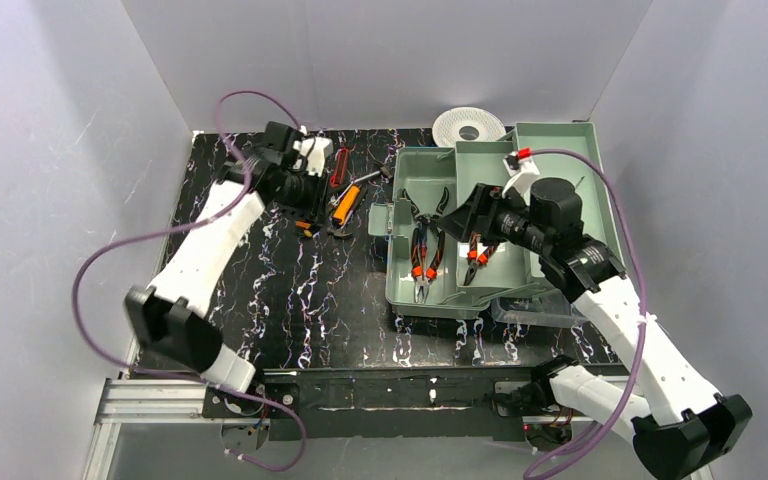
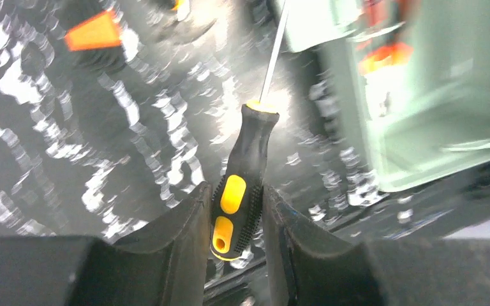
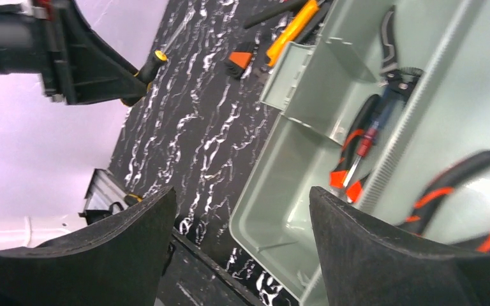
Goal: Pack the tool kit
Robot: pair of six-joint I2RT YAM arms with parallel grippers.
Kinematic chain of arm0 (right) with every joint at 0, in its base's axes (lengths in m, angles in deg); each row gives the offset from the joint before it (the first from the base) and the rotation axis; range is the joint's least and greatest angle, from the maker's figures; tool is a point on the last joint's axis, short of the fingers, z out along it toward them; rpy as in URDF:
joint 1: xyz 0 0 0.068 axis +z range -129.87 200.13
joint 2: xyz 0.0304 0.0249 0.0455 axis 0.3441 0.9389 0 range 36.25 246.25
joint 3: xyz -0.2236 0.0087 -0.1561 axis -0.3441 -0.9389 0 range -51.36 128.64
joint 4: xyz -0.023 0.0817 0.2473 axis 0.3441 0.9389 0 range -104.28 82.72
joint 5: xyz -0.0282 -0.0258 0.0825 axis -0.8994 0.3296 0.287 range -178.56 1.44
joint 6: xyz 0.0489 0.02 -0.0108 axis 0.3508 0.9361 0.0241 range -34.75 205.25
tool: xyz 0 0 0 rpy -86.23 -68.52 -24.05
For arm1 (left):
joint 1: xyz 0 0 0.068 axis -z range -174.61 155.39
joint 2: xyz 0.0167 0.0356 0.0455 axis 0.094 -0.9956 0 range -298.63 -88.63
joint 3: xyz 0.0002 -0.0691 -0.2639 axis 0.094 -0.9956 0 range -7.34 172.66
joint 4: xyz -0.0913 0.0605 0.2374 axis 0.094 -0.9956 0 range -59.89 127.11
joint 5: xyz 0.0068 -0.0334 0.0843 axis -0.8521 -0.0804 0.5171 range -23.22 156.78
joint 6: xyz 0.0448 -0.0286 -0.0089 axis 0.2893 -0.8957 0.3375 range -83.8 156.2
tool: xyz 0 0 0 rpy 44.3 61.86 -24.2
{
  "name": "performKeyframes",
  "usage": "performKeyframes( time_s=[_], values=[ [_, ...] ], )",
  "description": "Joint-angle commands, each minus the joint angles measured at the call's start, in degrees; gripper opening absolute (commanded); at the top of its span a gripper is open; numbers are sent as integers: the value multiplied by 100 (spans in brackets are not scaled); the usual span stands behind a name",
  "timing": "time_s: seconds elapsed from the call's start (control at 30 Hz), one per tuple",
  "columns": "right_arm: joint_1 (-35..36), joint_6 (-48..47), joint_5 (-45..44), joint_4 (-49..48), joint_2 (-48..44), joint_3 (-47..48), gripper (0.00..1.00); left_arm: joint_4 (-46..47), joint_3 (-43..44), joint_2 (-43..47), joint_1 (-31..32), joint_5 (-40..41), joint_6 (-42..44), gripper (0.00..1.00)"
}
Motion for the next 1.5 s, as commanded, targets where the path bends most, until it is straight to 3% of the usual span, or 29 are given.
performKeyframes(
  time_s=[0.0,0.13,0.17,0.23,0.4,0.6,0.7,0.8,0.97,1.2,1.23,1.33,1.37,1.47],
  values=[
    [358,274,275,-944,219,233,83,2476,-1005,1136,120,-2224,-1820,0],
    [868,140,112,-1261,557,464,83,5495,-2444,1550,259,-3401,-4038,0],
    [936,141,140,-1374,628,498,83,6695,-2796,1620,332,-3506,-4570,0],
    [1037,223,179,-1628,706,507,83,8132,-3416,1661,449,-3573,-5399,0],
    [1153,521,-48,-2508,570,171,82,9427,-3735,1481,653,-3848,-6095,0],
    [1190,698,-730,-2396,491,108,80,11056,-4083,1418,854,-4056,-6709,0],
    [1194,788,-997,-2472,378,-23,77,11131,-4116,1444,973,-4106,-6675,0],
    [1195,781,-1023,-2571,304,-112,65,10878,-3985,1464,1113,-4322,-6493,0],
    [1195,785,-858,-2802,226,-237,55,10511,-3916,1544,1318,-4372,-6130,0],
    [1195,701,-829,-2520,268,-52,1,10492,-3828,1472,1440,-4376,-6119,0],
    [1195,668,-1090,-2384,172,-21,1,10282,-3801,1525,1437,-4328,-6016,9],
    [1195,339,-2102,-1809,-2,143,1,9385,-3715,1758,1438,-4040,-5453,52],
    [1185,143,-2374,-1599,-16,250,1,9076,-3704,1853,1436,-3930,-5261,62],
    [1186,-742,-3051,-907,108,829,1,7909,-3558,2130,1419,-3505,-4434,75]
  ],
)
